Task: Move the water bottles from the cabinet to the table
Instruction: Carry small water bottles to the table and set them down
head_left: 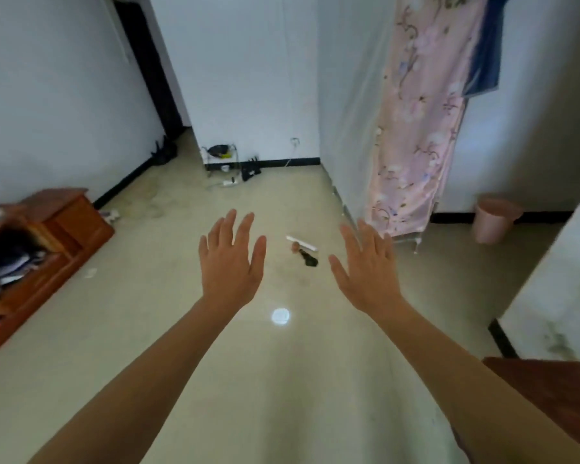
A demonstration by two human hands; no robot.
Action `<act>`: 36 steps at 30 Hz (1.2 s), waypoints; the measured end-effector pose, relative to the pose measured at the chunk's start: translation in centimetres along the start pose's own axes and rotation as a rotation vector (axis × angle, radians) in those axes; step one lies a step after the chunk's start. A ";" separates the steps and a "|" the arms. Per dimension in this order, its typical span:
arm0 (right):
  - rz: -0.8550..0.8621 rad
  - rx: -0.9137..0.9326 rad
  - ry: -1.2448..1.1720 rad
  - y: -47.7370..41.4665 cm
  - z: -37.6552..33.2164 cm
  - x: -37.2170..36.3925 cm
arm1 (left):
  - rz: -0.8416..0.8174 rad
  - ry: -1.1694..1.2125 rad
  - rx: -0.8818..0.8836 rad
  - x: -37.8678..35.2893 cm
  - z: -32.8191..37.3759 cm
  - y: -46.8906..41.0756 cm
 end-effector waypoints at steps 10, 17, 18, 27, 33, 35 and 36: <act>-0.223 0.329 -0.180 7.3 -38.5 -13.9 | -0.046 -0.190 0.448 14.9 -33.3 16.7; -0.304 0.492 -0.265 7.3 -57.3 -21.1 | -0.054 -0.300 0.634 20.0 -48.6 23.1; -0.312 0.508 -0.280 6.8 -59.9 -22.6 | -0.051 -0.321 0.643 20.3 -51.0 23.5; -0.456 0.620 -0.355 -0.6 -81.7 -38.0 | -0.047 -0.457 0.750 19.1 -74.4 19.8; -0.475 0.682 -0.365 -8.7 -94.4 -45.0 | -0.039 -0.501 0.780 19.6 -87.2 15.0; -0.472 0.717 -0.379 -10.0 -98.2 -47.4 | -0.035 -0.502 0.816 19.4 -91.3 14.7; -0.474 0.735 -0.390 -10.6 -100.3 -48.8 | -0.040 -0.496 0.836 19.1 -93.8 14.7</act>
Point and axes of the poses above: each hand's wrist, its own y-axis away from the middle knuckle, its own x-axis out of the back of the hand, z = x × y, the point moved 1 cm from there along -y, towards the middle knuckle, and after that the axes turned 12 degrees about -x, right-handed, at the moved point
